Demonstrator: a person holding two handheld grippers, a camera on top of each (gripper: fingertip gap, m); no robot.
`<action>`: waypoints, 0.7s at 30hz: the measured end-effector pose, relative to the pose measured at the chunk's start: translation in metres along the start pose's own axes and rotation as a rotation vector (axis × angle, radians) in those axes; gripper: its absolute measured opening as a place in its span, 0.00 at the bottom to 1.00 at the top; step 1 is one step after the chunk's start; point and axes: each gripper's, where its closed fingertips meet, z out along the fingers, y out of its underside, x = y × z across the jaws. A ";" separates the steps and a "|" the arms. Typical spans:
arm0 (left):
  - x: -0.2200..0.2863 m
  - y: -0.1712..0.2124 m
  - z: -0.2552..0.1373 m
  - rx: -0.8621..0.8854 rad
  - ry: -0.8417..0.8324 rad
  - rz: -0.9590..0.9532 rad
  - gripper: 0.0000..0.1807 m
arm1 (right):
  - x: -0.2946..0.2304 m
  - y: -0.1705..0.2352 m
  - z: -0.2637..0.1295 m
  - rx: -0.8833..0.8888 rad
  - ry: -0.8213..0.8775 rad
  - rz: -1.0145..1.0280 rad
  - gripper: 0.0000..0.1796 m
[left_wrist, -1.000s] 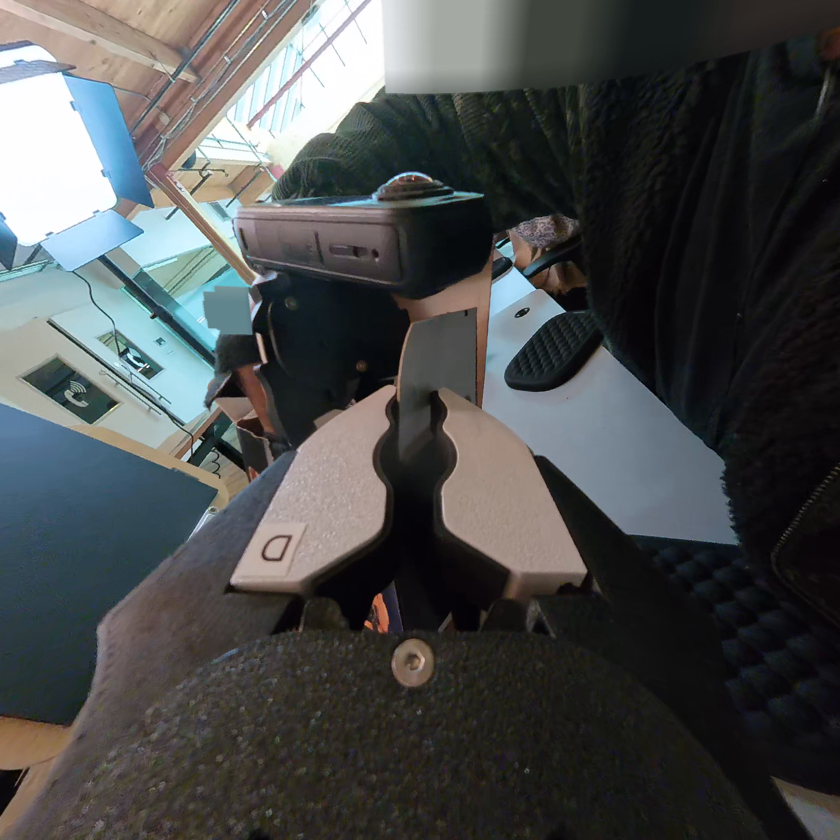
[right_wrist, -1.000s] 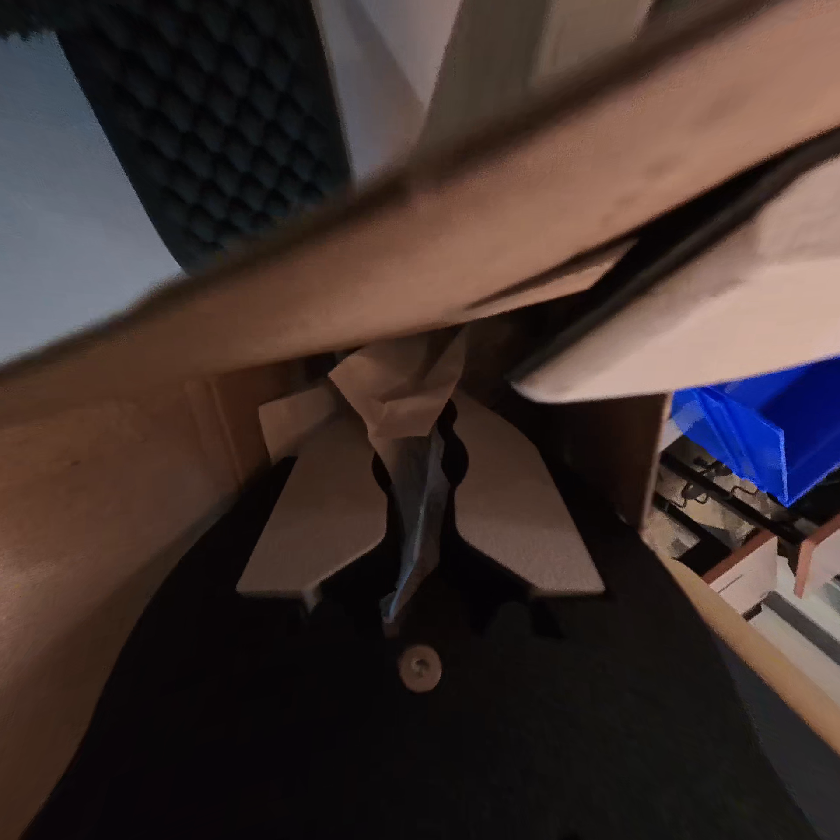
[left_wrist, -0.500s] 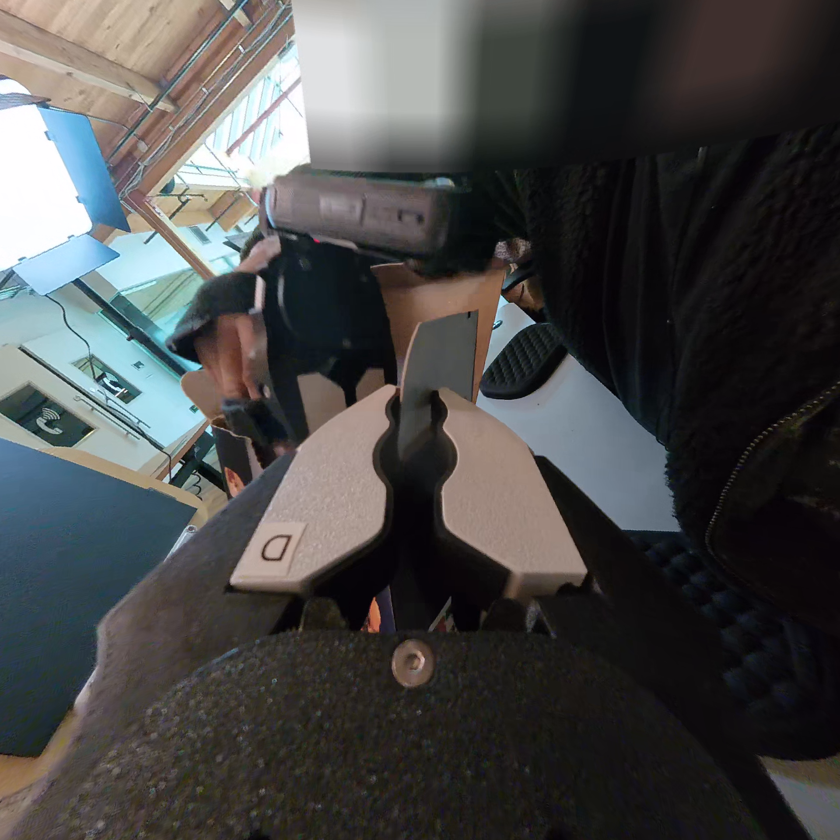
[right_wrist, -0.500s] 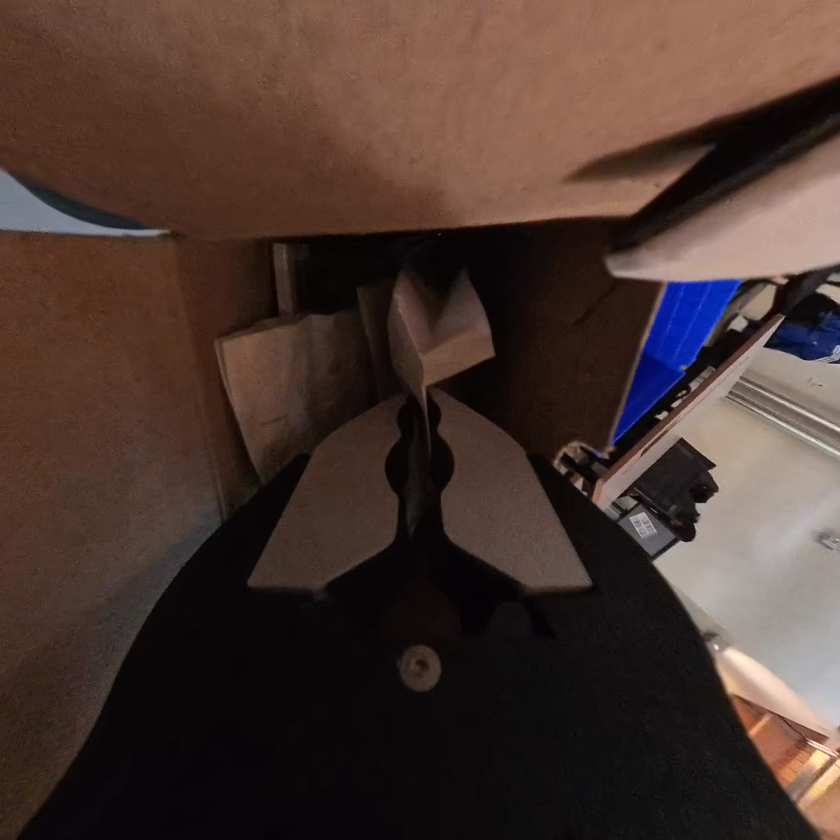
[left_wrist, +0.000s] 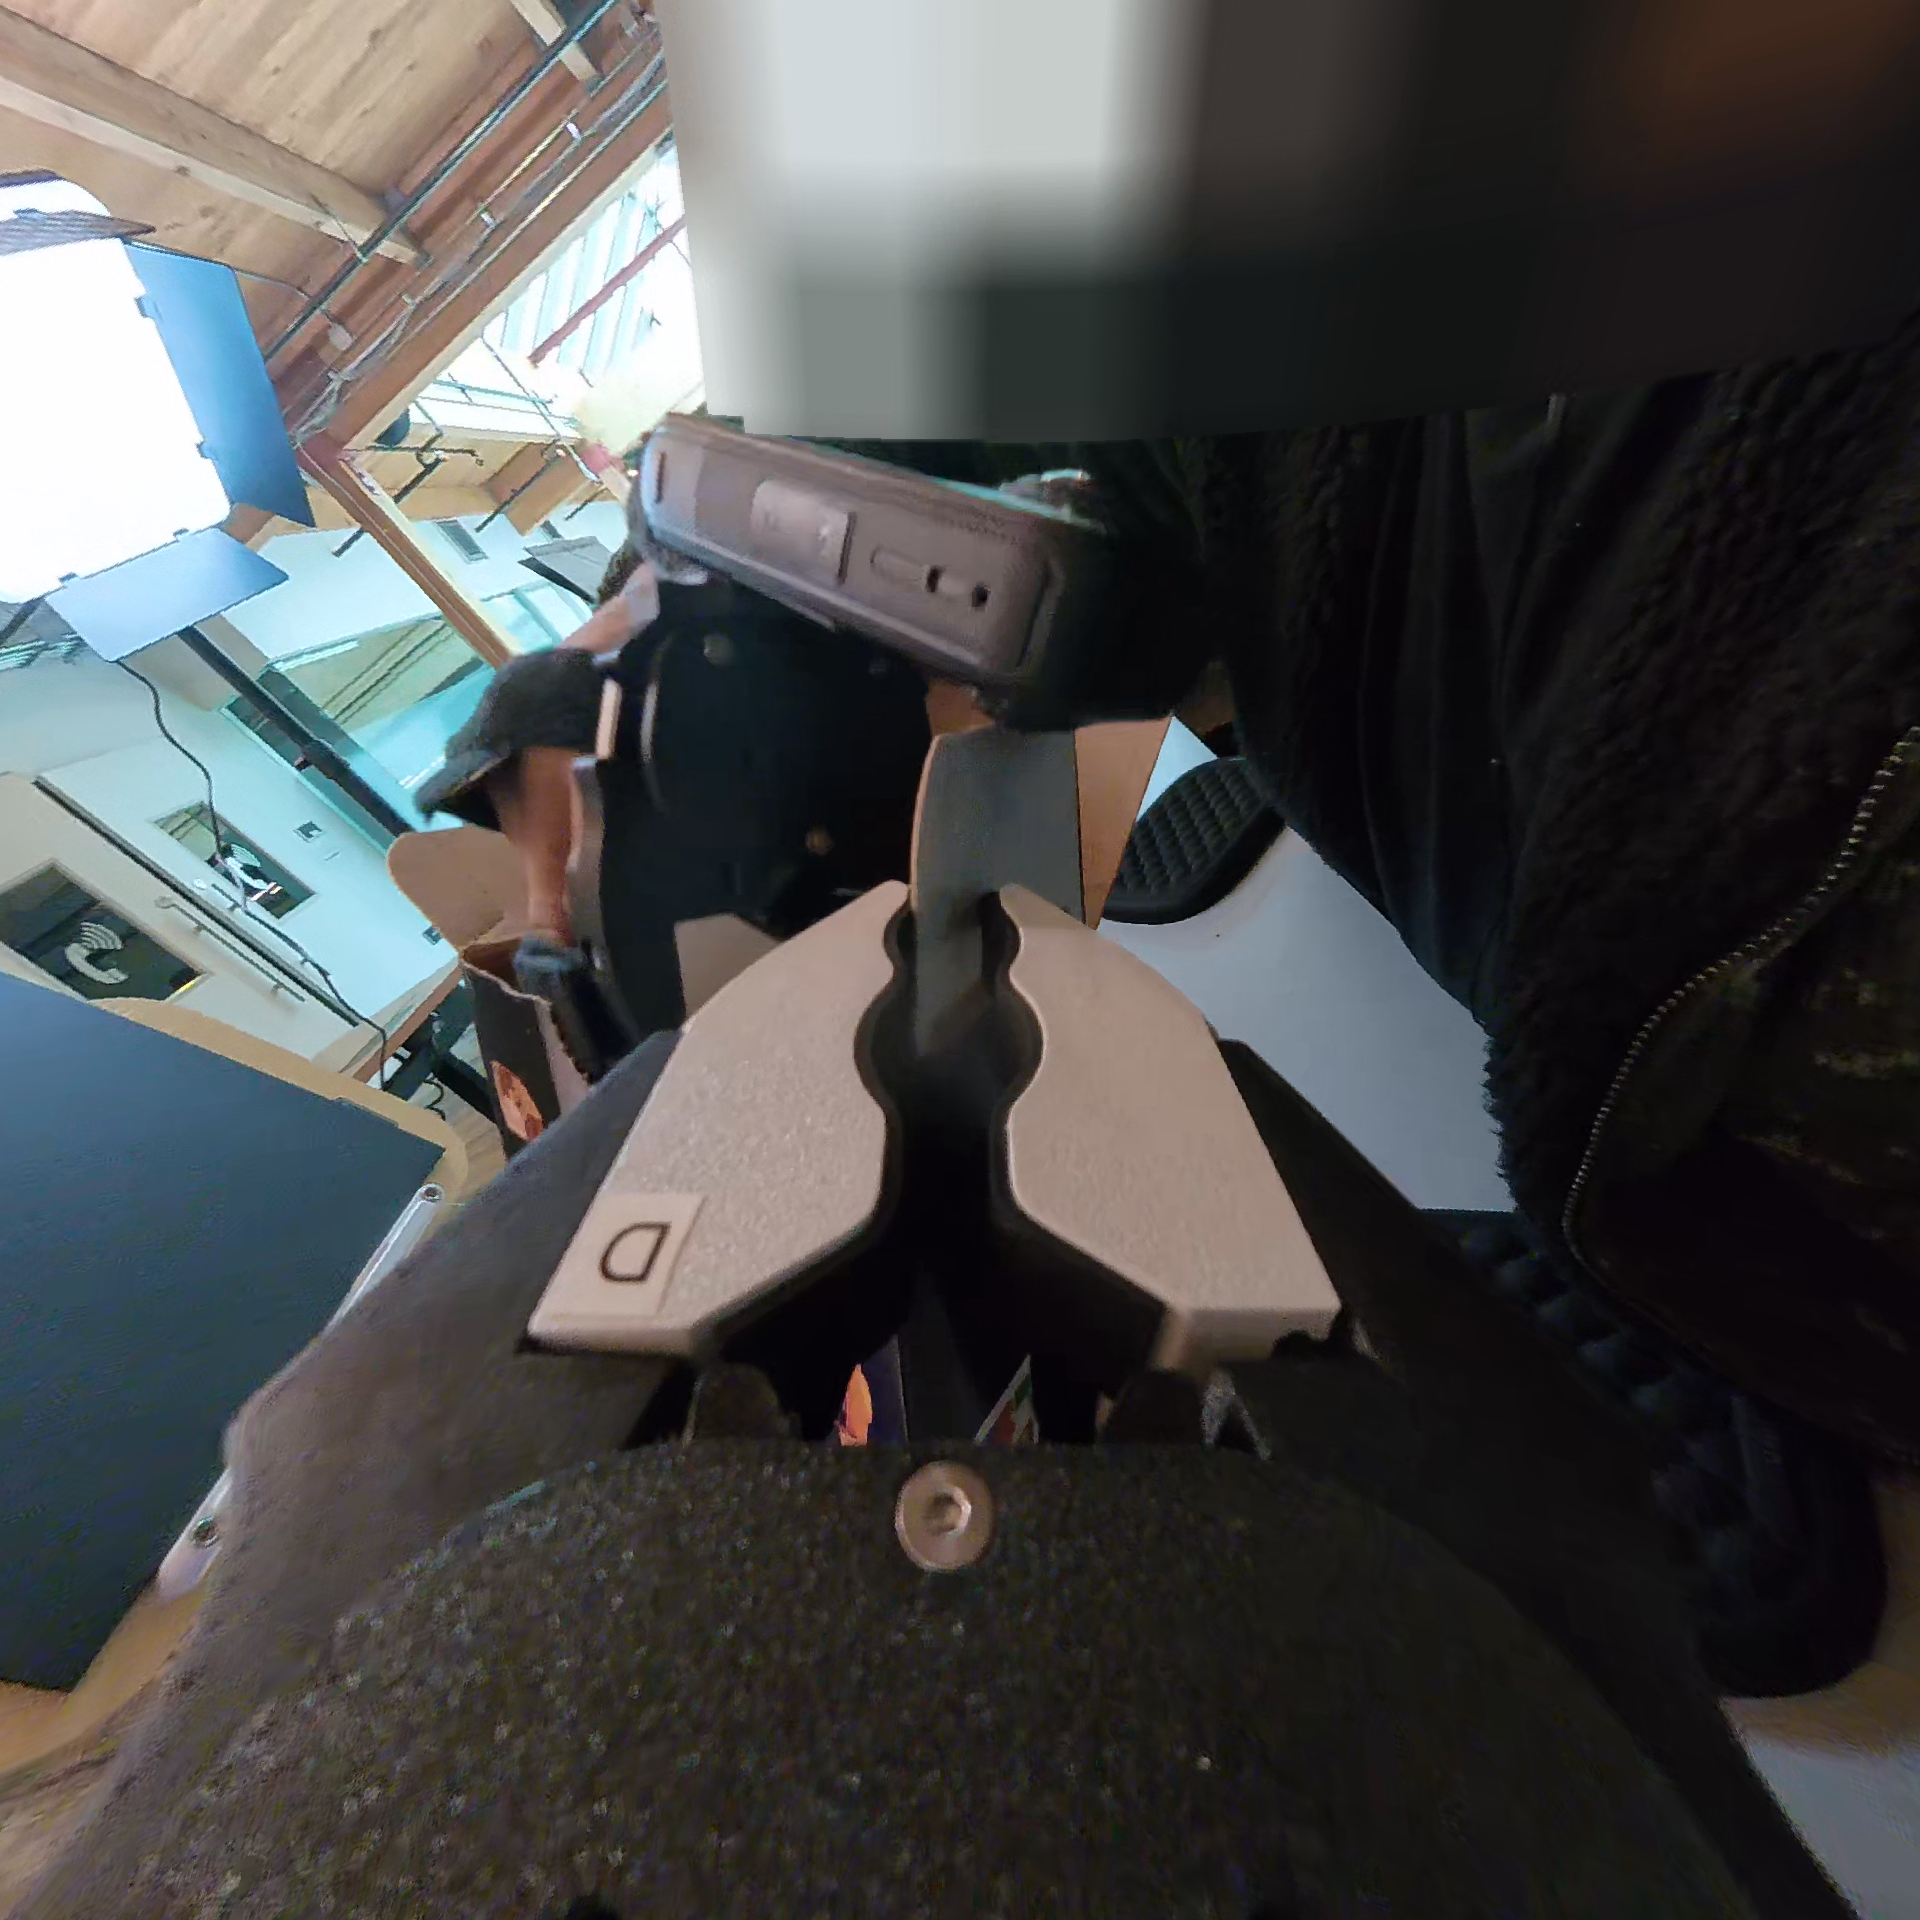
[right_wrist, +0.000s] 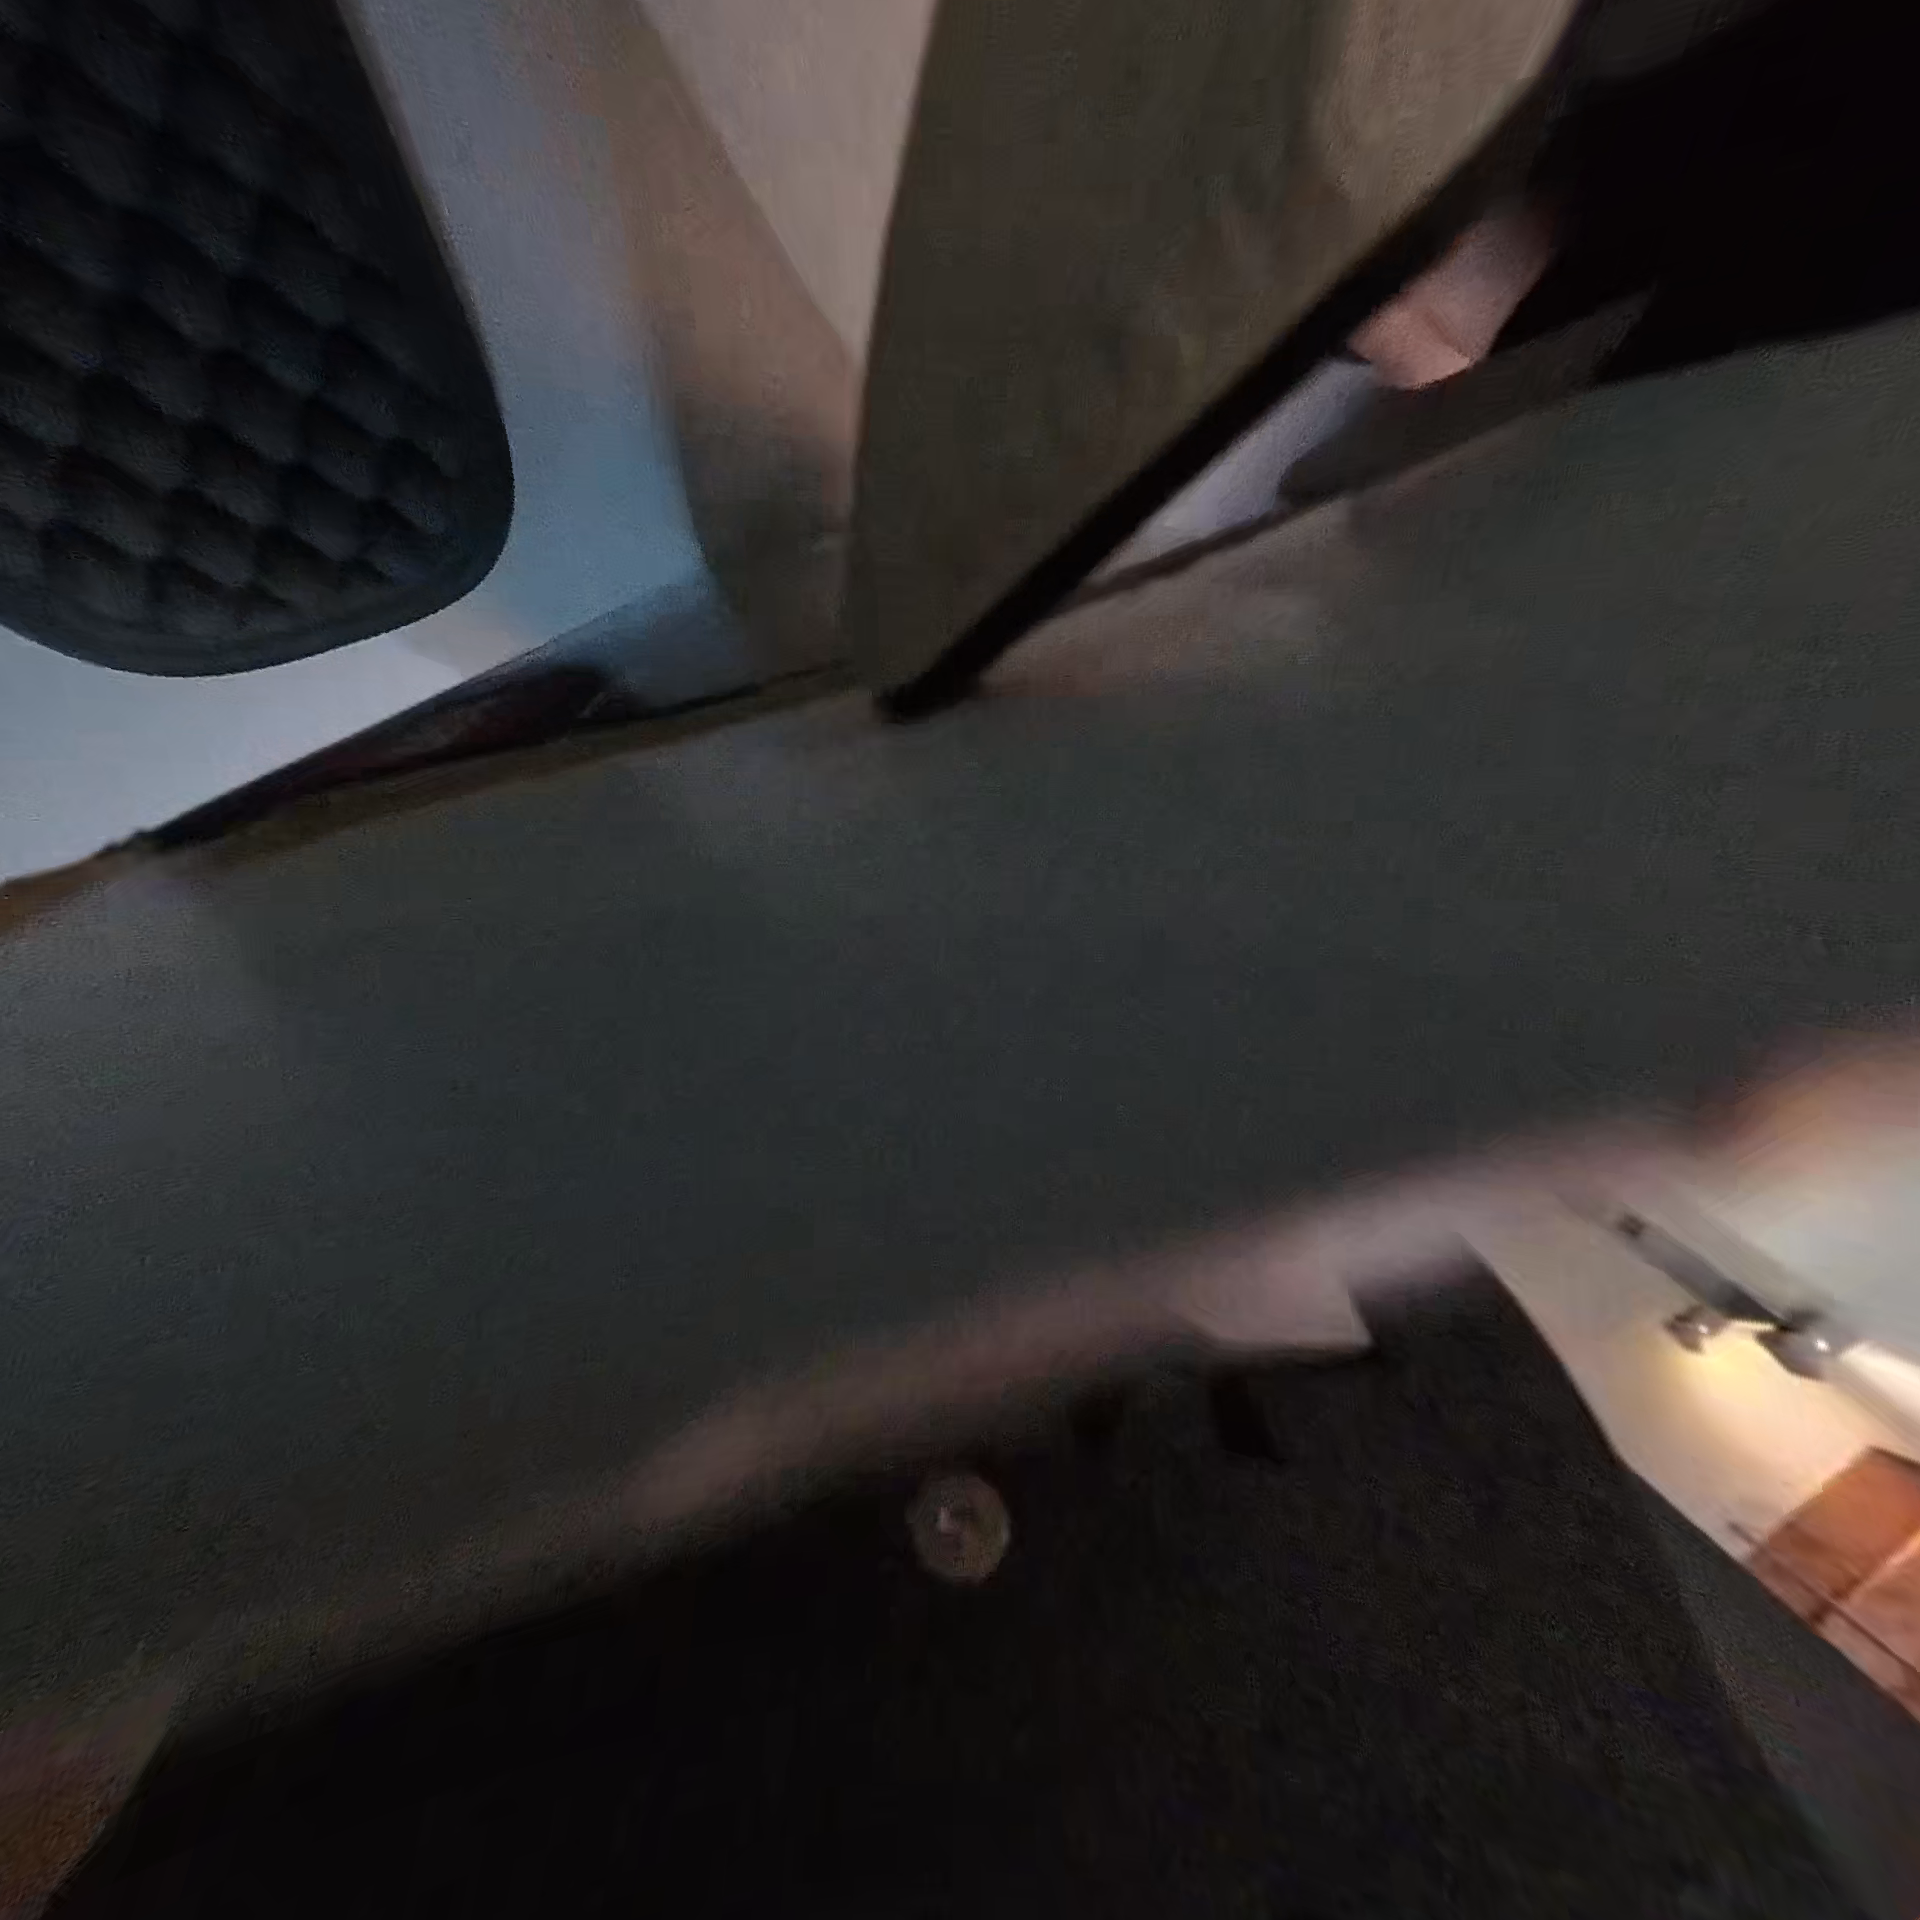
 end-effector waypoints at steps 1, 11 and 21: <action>-0.002 0.000 0.000 0.001 -0.012 -0.001 0.06 | 0.003 0.002 -0.004 0.009 0.024 -0.003 0.07; -0.021 0.005 0.006 -0.052 -0.162 0.056 0.06 | 0.036 0.089 -0.109 0.308 0.264 0.493 0.14; -0.022 0.010 0.026 -0.143 -0.177 0.114 0.03 | -0.196 0.322 -0.118 0.001 0.219 1.431 0.33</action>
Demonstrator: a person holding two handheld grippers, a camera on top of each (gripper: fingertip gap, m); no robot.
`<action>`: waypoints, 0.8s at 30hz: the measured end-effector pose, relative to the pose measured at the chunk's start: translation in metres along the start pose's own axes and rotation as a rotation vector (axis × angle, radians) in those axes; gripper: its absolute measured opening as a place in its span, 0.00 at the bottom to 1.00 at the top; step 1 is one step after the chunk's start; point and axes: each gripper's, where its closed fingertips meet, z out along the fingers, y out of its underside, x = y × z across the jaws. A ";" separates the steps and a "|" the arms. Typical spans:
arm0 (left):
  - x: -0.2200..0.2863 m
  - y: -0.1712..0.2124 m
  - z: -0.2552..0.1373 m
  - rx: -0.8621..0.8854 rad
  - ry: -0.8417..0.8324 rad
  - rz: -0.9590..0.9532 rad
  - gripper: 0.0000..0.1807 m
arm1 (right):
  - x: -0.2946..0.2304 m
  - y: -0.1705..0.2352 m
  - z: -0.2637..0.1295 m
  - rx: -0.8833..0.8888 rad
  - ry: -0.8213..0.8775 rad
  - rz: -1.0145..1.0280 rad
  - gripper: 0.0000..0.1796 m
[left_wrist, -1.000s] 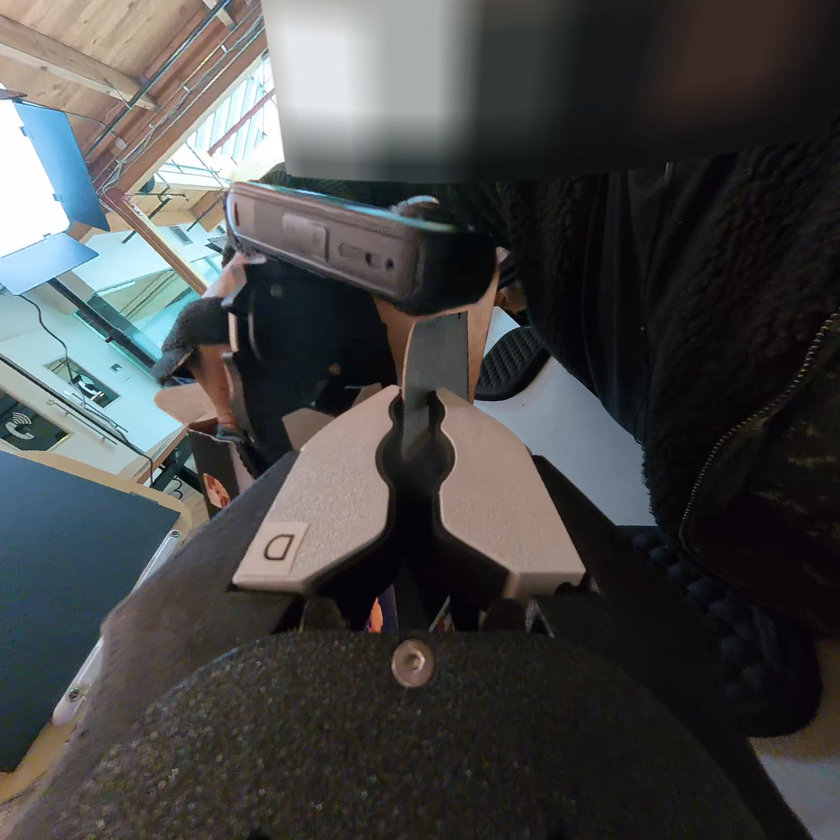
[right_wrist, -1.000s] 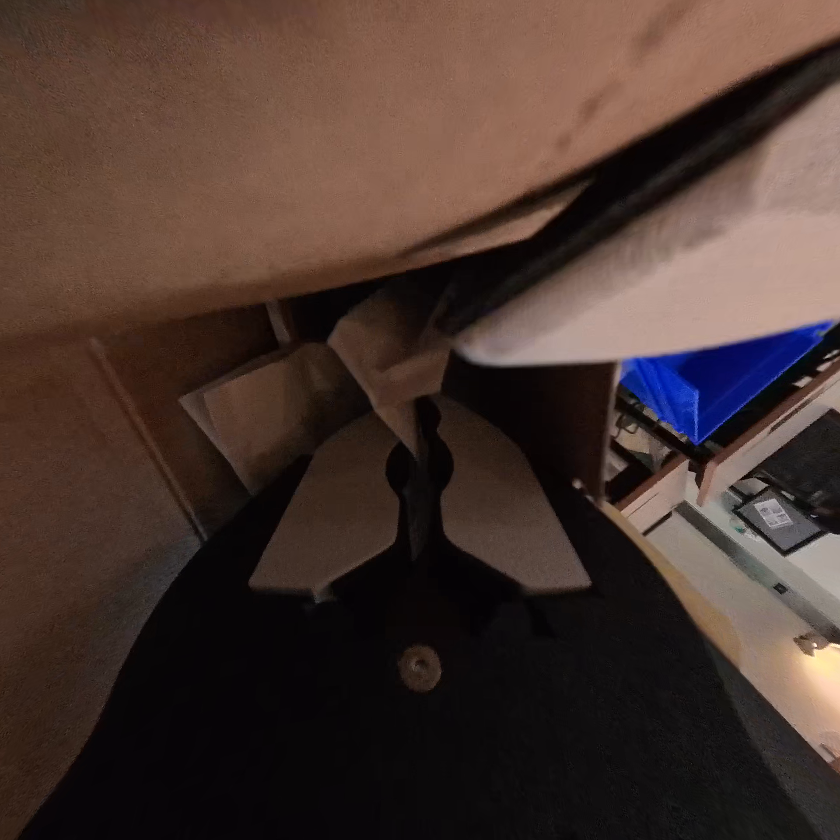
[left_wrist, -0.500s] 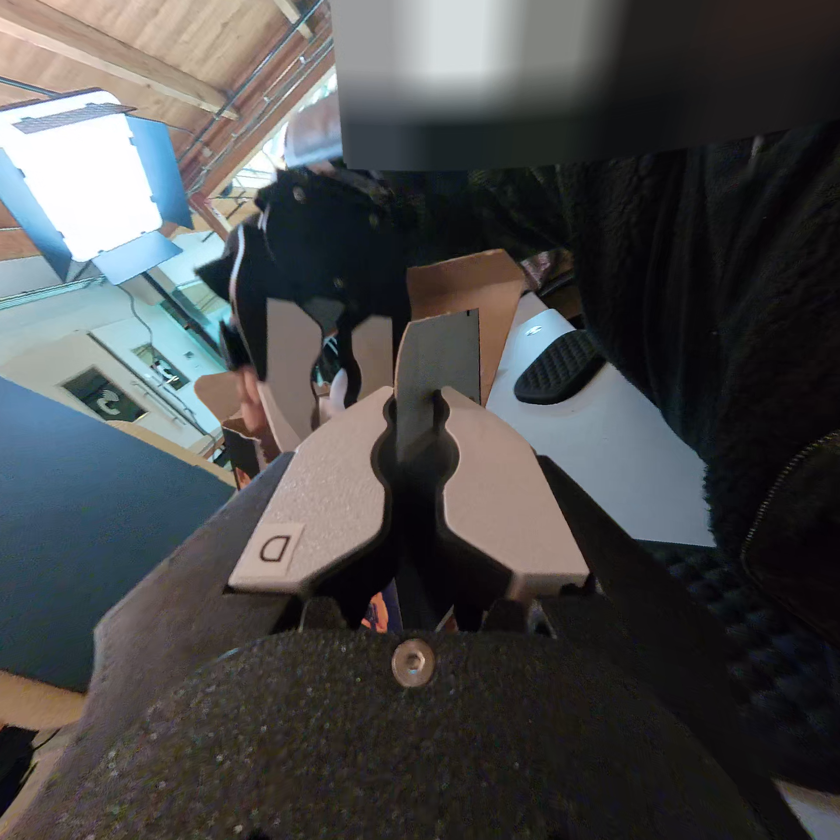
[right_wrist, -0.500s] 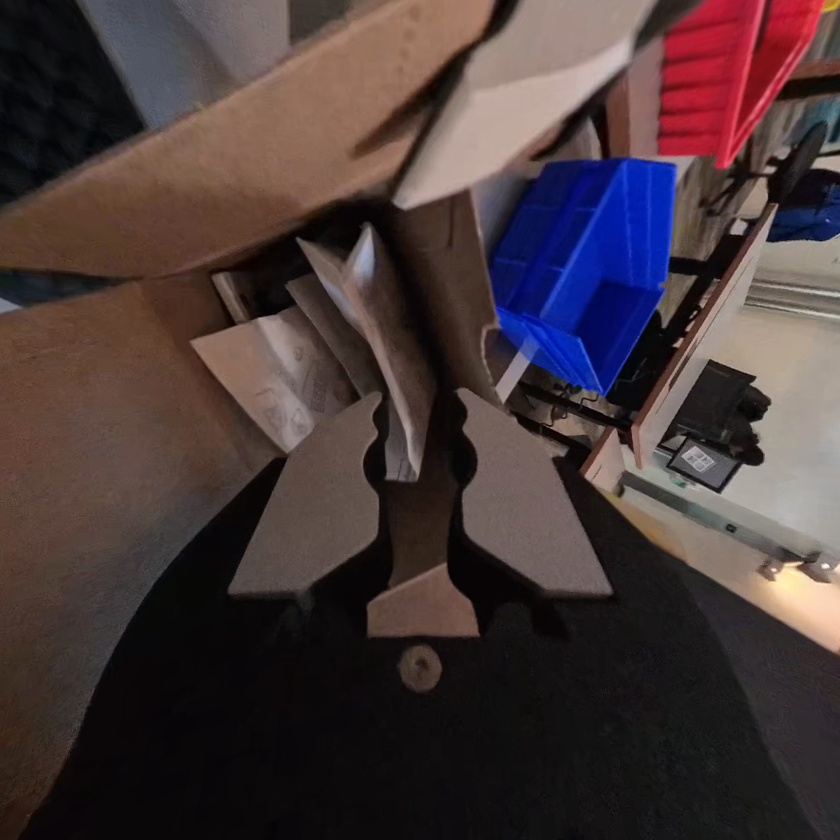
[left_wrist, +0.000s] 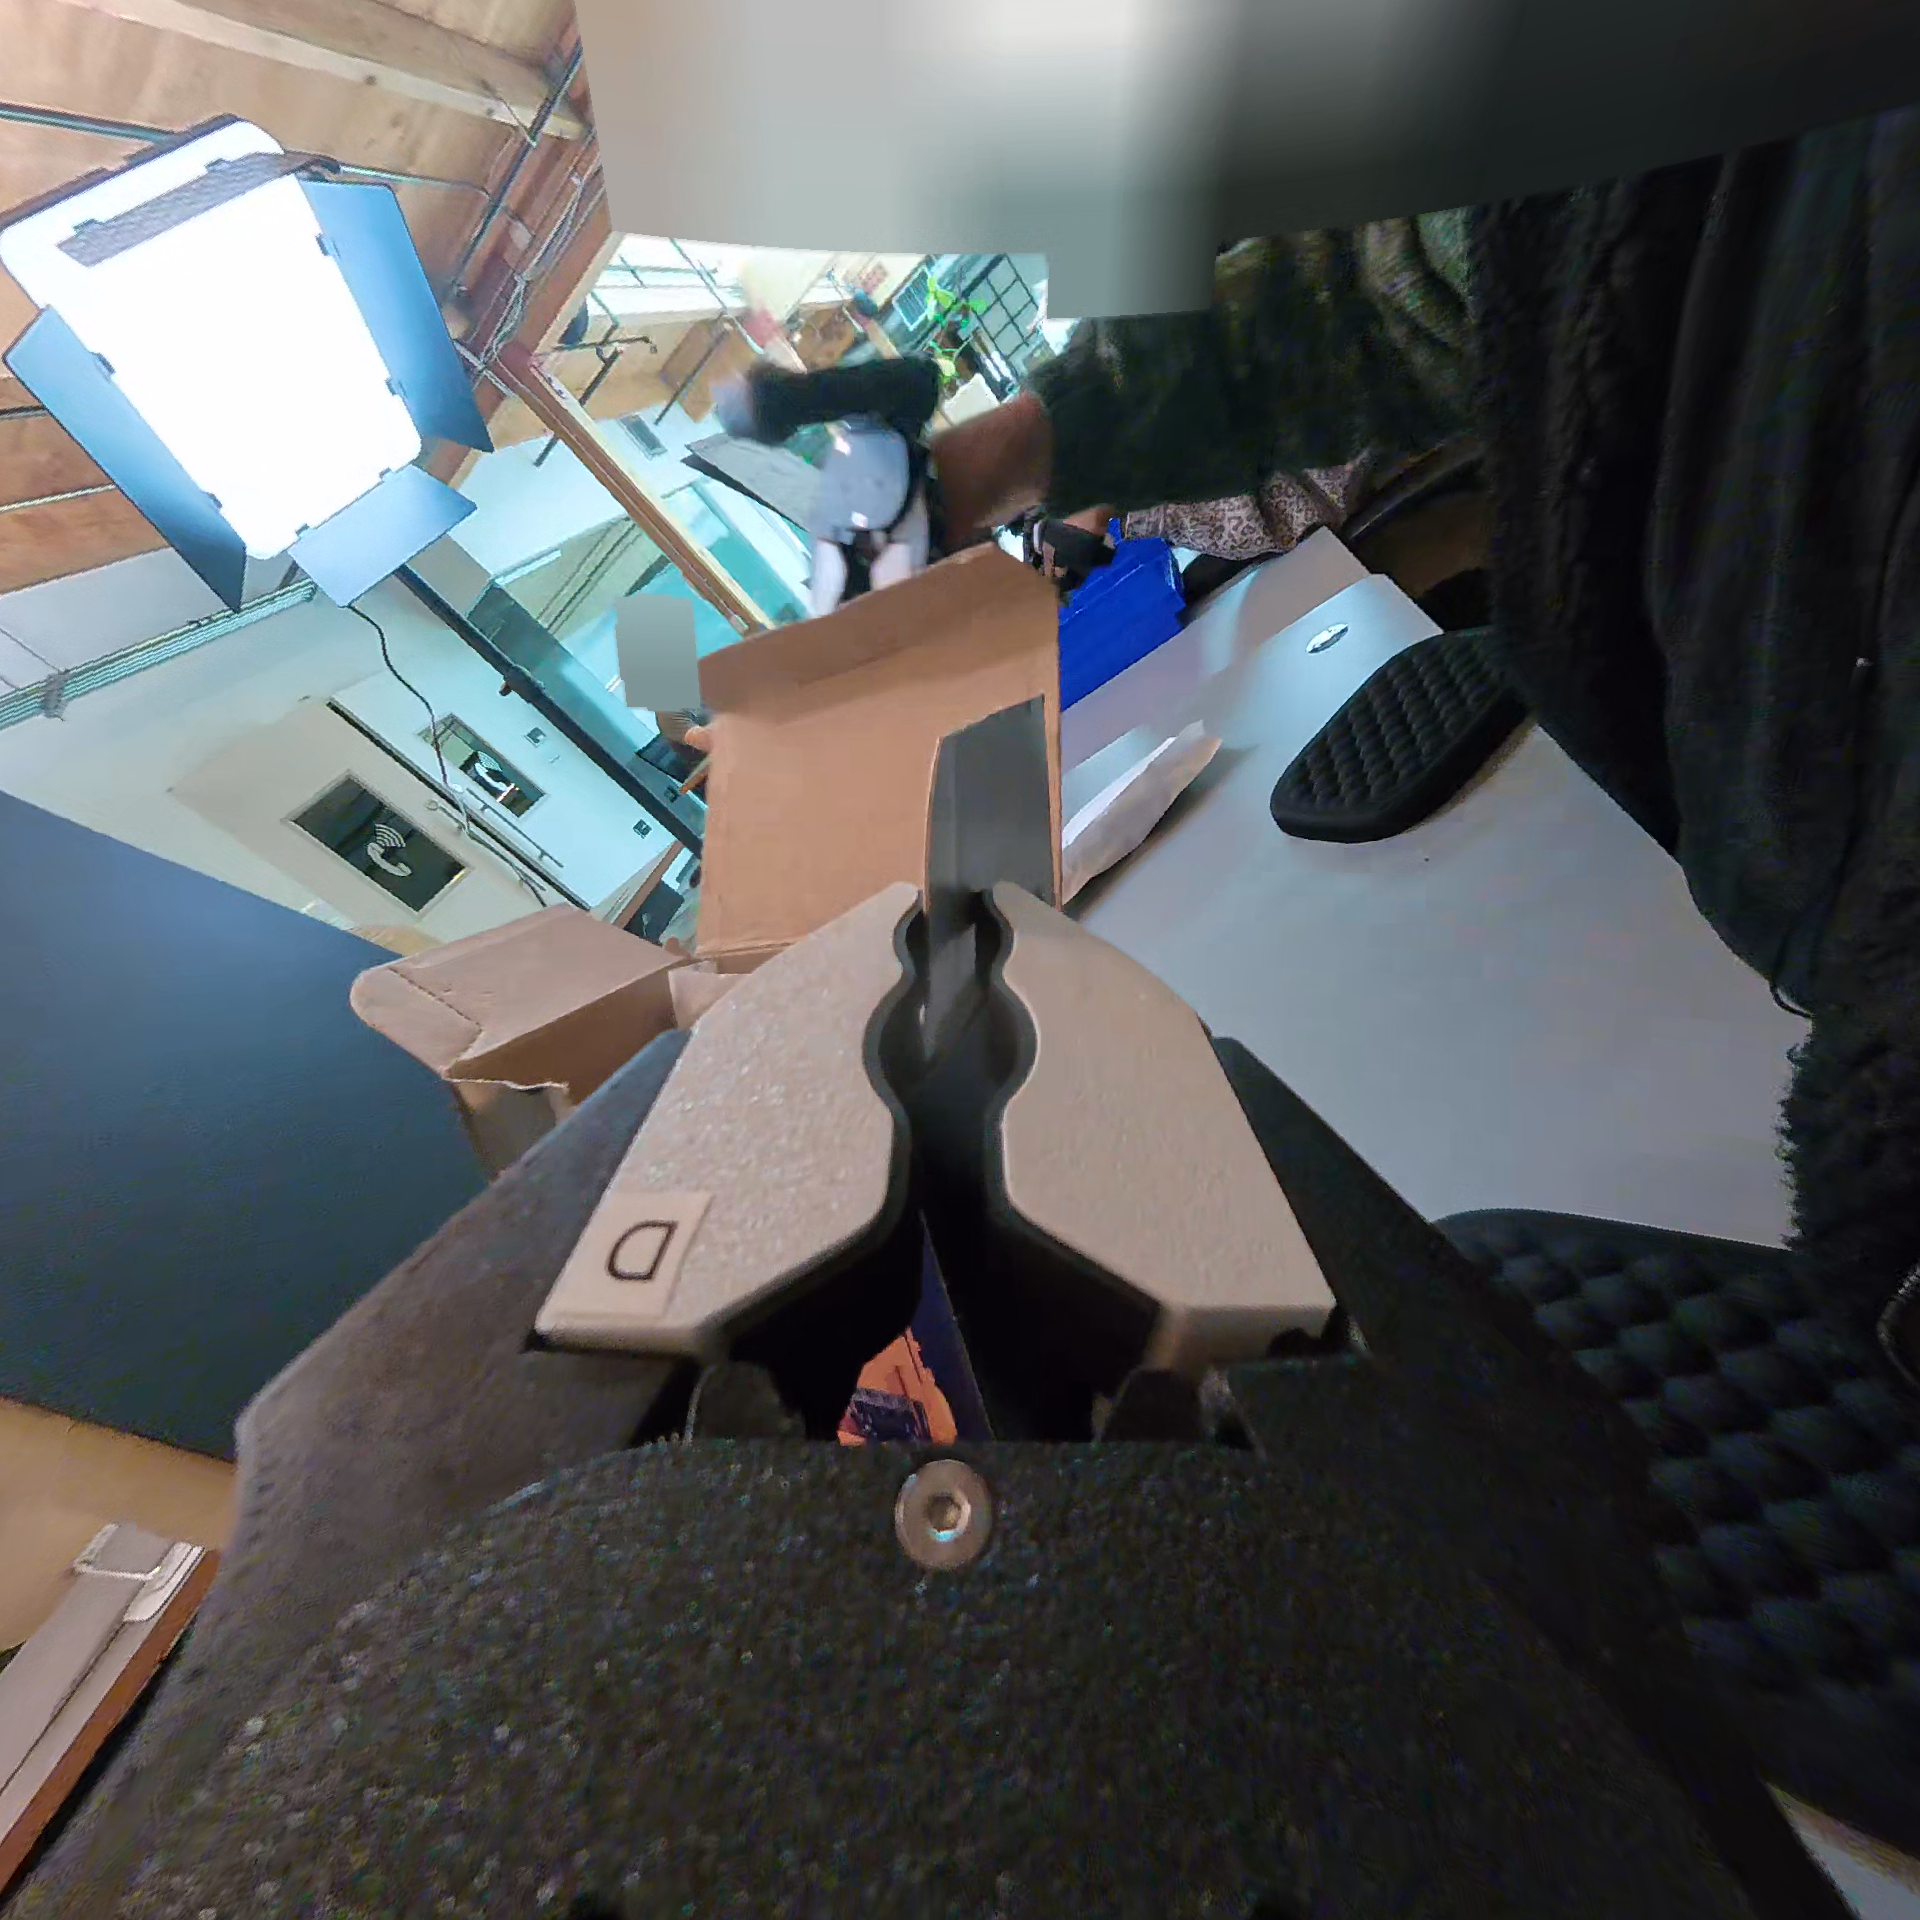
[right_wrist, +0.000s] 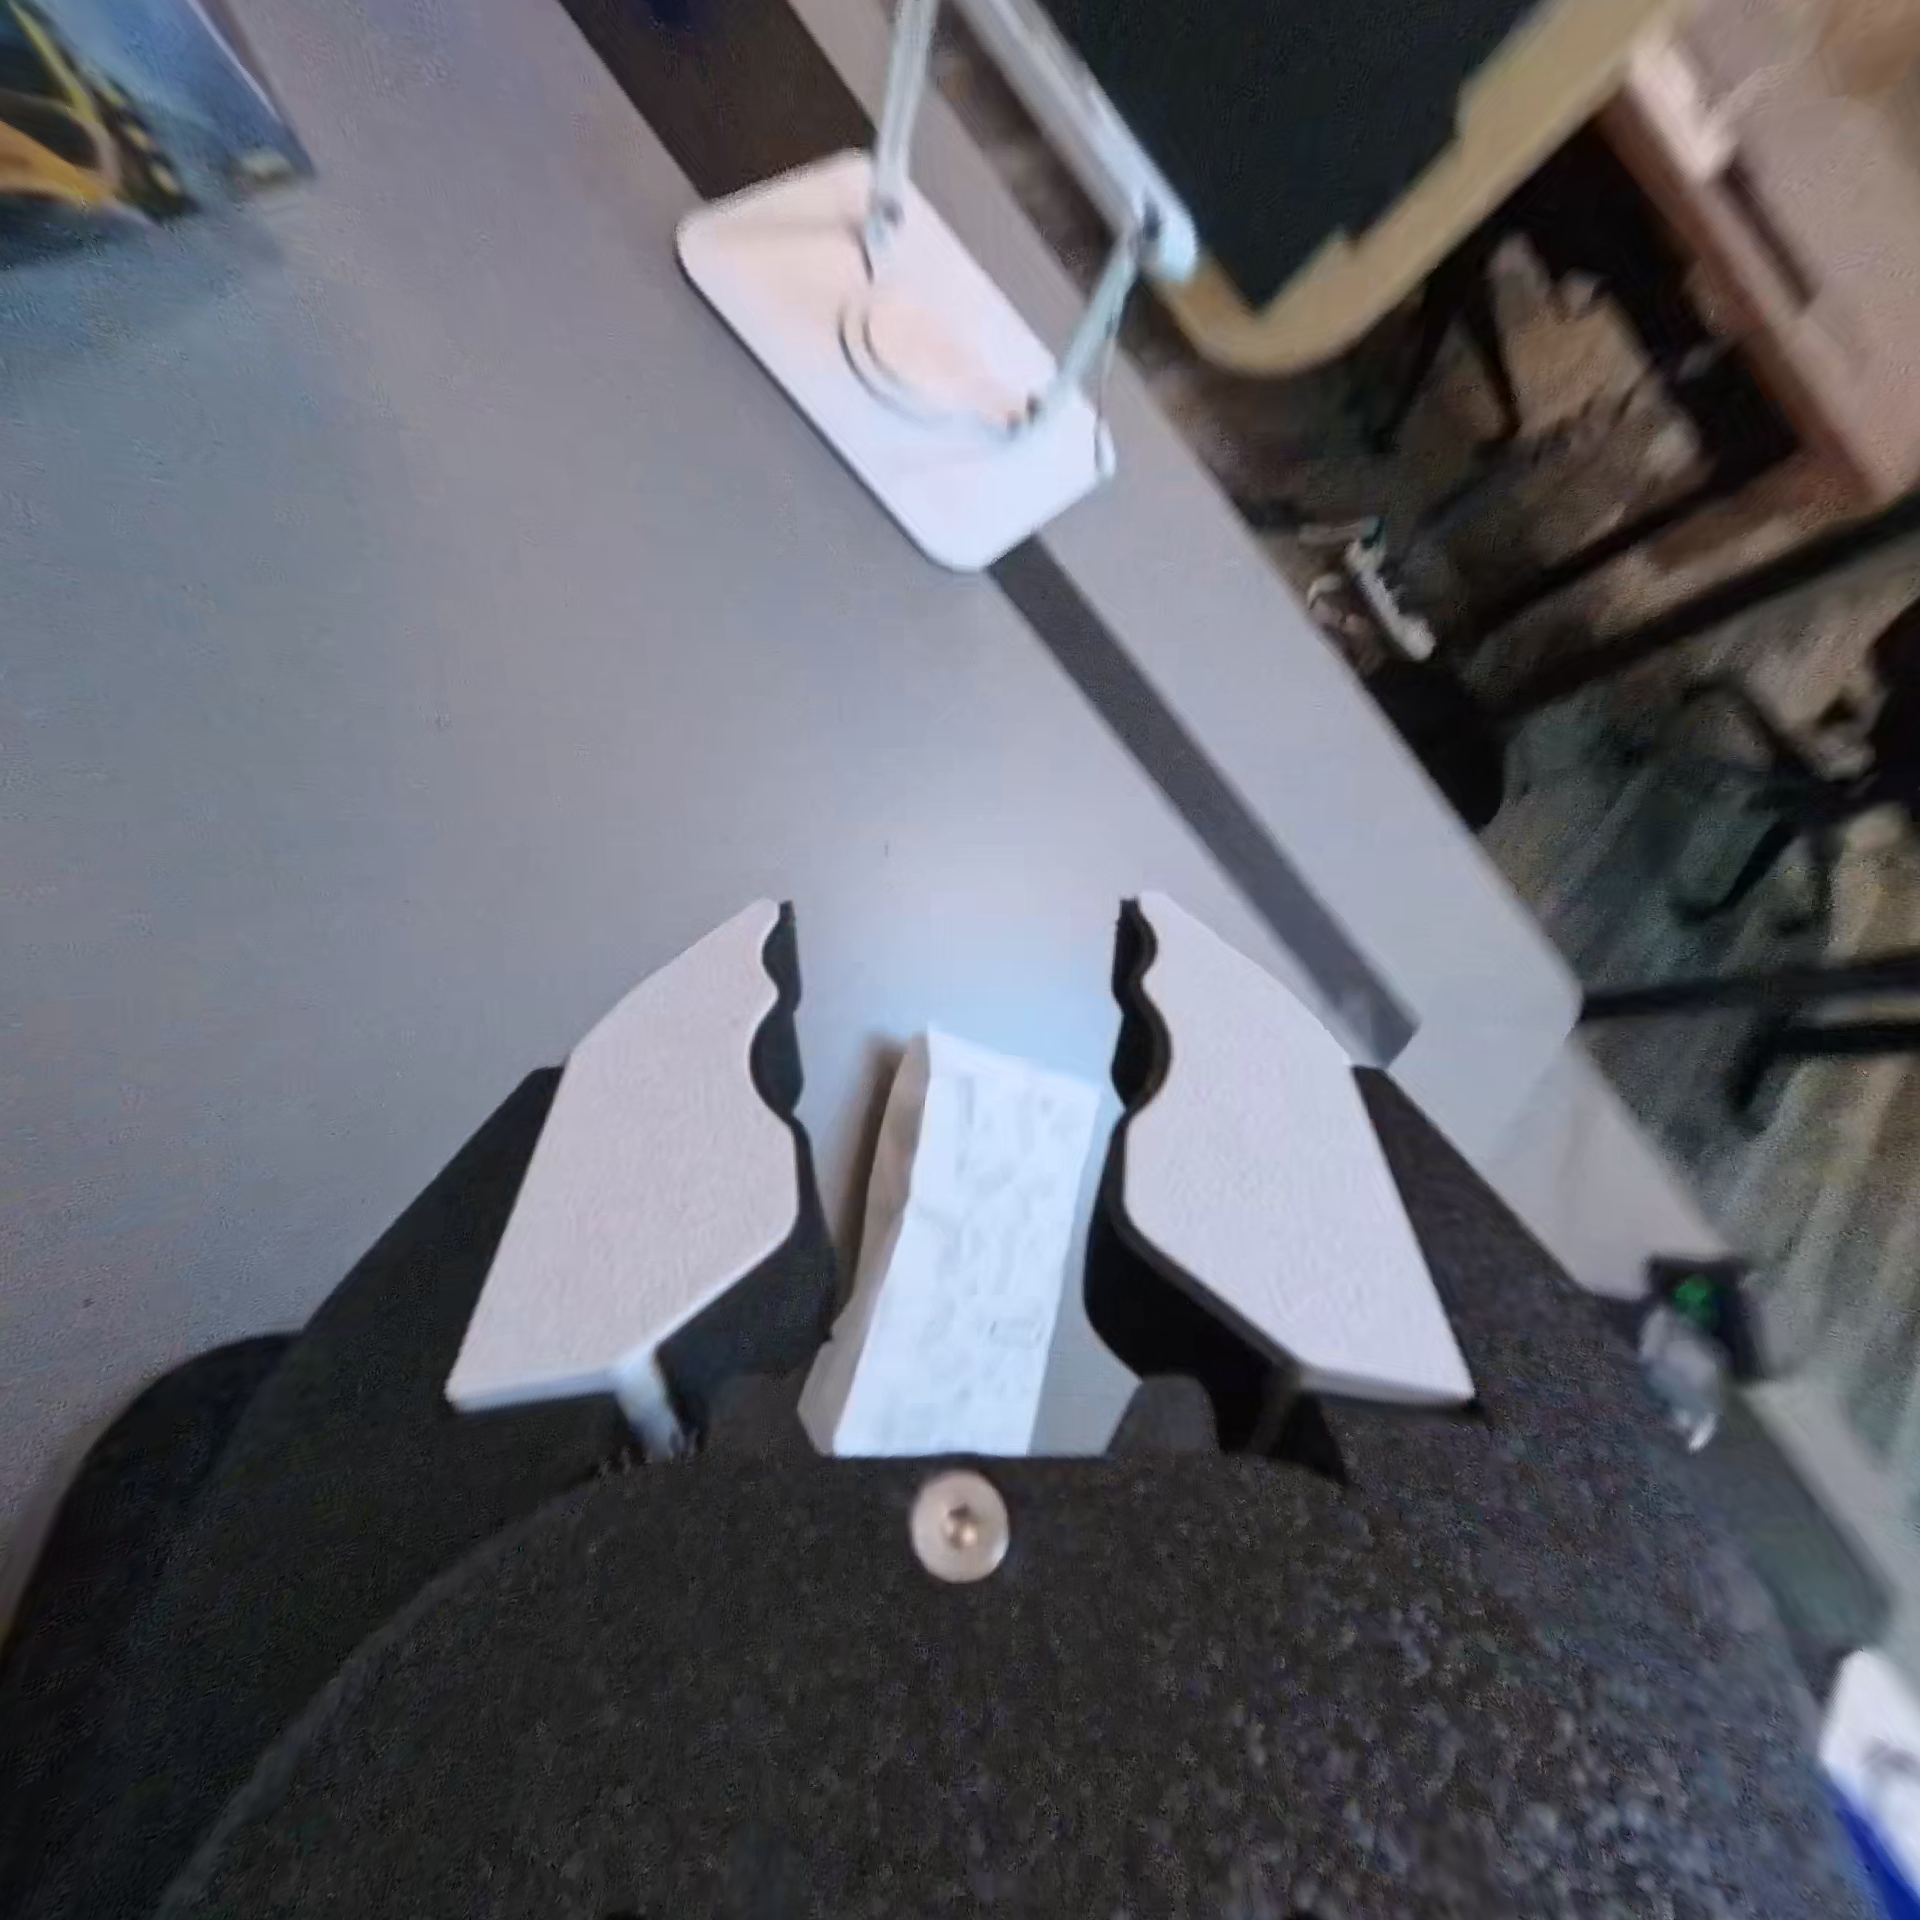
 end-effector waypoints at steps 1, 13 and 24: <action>0.000 0.000 0.002 -0.003 0.000 -0.001 0.04 | 0.005 0.040 0.002 -0.054 -0.020 0.103 0.37; -0.008 0.007 0.029 -0.061 0.011 -0.010 0.04 | -0.039 0.274 0.038 -0.342 0.102 0.174 0.31; -0.011 0.012 0.045 -0.086 0.029 -0.019 0.05 | -0.154 0.143 0.085 -0.118 -0.090 -0.264 0.25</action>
